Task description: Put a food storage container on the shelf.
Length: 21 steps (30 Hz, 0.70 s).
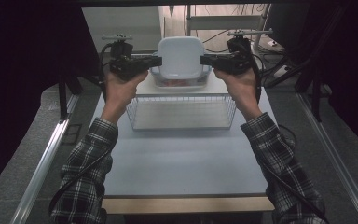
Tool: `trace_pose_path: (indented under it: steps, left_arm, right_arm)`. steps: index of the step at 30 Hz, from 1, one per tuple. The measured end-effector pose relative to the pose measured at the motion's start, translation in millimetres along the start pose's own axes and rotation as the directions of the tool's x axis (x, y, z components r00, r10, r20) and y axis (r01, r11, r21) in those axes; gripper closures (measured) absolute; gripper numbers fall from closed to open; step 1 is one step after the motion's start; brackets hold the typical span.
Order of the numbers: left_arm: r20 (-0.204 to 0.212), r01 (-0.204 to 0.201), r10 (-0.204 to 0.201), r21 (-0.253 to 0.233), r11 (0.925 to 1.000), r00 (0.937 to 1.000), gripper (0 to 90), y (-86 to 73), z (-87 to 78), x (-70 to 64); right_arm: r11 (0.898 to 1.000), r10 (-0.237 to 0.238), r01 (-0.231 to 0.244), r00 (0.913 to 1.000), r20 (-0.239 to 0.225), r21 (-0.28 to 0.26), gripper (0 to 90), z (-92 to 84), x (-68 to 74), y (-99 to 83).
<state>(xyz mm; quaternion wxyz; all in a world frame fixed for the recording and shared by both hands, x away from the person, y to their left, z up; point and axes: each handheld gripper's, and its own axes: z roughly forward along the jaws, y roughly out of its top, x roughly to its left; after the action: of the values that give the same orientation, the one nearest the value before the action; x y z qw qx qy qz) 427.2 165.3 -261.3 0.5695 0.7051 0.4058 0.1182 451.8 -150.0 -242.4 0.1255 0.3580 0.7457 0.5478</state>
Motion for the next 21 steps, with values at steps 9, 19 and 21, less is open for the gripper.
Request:
trace_pose_path:
  steps: [9, 19, 21]
  left_arm:
    - [-0.014, 0.016, -0.015, 0.011, 0.9998, 0.9998, 77.2, 5.4, 9.7, 7.5]
    - [-0.031, -0.012, 0.012, -0.004, 0.9999, 0.9994, 68.0, 10.3, 18.2, 8.5]
    - [-0.046, -0.017, 0.017, 0.01, 0.9998, 0.9988, 66.9, 10.4, 21.3, 8.2]
  right_arm:
    - [1.0, 0.008, -0.008, 0.9999, 0.013, 0.006, 76.2, 8.2, -6.8, 4.9]
    - [1.0, -0.004, 0.003, 0.9995, 0.031, 0.008, 67.7, 16.0, -9.5, 9.0]
    - [1.0, -0.001, 0.001, 0.9993, 0.037, 0.01, 66.6, 18.6, -11.3, 9.6]
